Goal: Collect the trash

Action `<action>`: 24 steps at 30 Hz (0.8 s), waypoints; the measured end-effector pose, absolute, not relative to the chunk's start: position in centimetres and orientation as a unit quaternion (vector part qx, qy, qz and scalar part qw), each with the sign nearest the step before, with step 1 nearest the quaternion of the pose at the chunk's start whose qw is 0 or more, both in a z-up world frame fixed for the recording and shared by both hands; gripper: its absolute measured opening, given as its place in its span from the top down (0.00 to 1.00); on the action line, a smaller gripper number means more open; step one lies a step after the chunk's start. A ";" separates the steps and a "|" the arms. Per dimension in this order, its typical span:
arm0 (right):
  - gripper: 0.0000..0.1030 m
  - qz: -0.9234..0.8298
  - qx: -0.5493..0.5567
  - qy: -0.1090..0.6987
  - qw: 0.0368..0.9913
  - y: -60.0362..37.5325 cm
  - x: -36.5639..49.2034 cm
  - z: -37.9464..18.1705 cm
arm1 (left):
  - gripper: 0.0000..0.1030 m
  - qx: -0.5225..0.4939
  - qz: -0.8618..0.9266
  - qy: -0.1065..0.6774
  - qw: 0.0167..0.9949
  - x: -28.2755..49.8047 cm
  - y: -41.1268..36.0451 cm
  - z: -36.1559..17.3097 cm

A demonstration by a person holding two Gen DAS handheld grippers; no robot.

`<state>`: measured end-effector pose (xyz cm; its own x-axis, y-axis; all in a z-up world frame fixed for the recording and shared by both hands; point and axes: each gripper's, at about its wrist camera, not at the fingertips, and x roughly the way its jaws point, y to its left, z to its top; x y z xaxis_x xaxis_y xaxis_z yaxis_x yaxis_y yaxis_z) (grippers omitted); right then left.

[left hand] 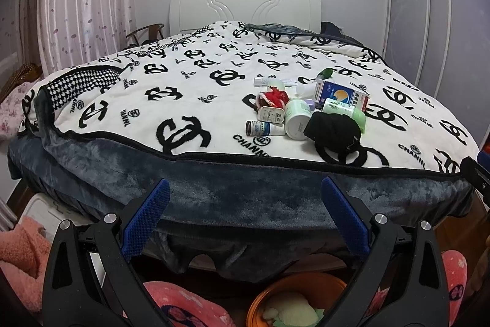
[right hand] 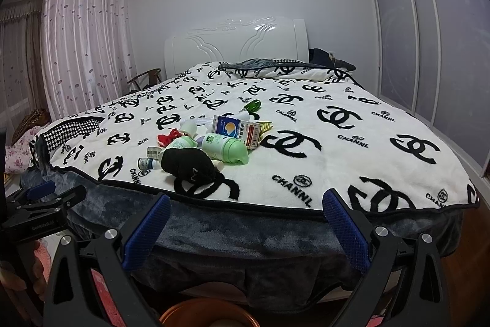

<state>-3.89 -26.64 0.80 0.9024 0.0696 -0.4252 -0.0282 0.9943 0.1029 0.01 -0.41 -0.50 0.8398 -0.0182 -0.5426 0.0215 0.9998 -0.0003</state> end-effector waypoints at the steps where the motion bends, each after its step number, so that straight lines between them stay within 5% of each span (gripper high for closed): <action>1: 0.05 0.026 0.047 0.220 0.974 -26.7 -3.9 0.8 | 0.07 0.003 -0.011 0.283 0.959 0.0 -0.4 -0.5; 24: 0.05 0.041 0.045 0.231 0.971 -25.8 -3.1 0.0 | 0.07 0.000 -0.002 0.289 0.957 -0.5 0.6 -1.3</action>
<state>-3.06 -25.82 0.04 0.8903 0.1013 -0.4440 -0.0594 0.9925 0.1072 -0.52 0.57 -1.33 0.8333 -0.0038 -0.5528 0.0039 1.0000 -0.0010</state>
